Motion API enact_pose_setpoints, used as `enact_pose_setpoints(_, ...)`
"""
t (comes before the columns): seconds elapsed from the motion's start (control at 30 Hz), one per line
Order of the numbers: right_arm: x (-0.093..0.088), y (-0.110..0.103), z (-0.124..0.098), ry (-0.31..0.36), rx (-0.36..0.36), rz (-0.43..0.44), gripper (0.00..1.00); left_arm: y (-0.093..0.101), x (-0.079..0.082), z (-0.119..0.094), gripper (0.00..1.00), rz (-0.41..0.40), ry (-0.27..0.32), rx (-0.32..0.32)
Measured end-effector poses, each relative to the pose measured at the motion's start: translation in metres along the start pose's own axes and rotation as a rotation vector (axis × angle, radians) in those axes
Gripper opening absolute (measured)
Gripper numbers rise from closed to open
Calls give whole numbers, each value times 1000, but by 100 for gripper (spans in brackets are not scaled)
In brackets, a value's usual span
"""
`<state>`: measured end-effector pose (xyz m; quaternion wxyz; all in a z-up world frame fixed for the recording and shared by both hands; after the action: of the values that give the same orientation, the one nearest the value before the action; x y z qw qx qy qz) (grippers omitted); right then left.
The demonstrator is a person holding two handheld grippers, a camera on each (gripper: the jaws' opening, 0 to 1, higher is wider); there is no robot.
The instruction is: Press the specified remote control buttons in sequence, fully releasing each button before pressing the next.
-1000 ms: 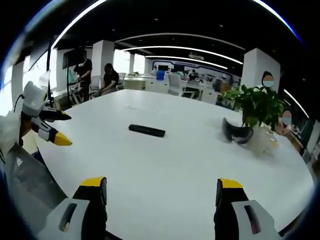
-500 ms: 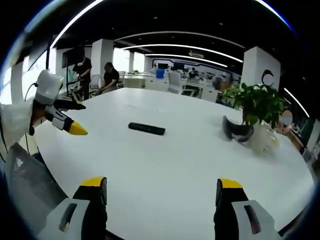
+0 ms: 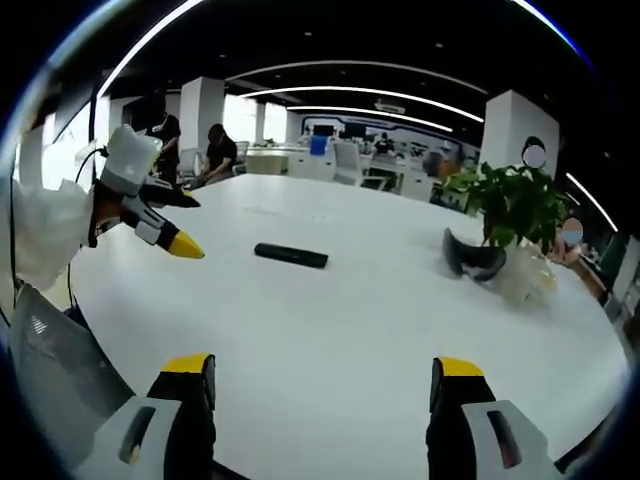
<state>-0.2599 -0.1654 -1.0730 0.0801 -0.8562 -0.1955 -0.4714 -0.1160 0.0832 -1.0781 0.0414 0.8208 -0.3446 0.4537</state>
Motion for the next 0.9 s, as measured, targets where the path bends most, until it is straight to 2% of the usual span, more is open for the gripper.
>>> enact_pose_setpoints(0.47,-3,2,2,-19,-4,0,87,-9,27,42,89,89,-3,-44)
enact_pose_setpoints(0.6,-3,2,3,-24,-5,1,87,-10,31,55,85,121,-15,-65)
enact_pose_setpoints(0.83,-5,4,3,-38,-14,2,87,-8,33,74,84,170,-41,-99)
enact_pose_setpoints(0.9,-5,4,4,-40,-16,1,87,-7,34,80,80,167,-51,-122)
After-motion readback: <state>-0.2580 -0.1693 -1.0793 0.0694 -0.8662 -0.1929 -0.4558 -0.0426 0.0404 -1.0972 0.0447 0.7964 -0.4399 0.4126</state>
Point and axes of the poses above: the point that each gripper's makers call its tool centre point, and the gripper's own axes: z roughly forward along the fingers, y roughly to its right, x roughly out of its top, the point moved 3 cm from there along -z, roughly backward along the fingers, and after that the axes turned 4 degrees about x, right-handed, at the moved point
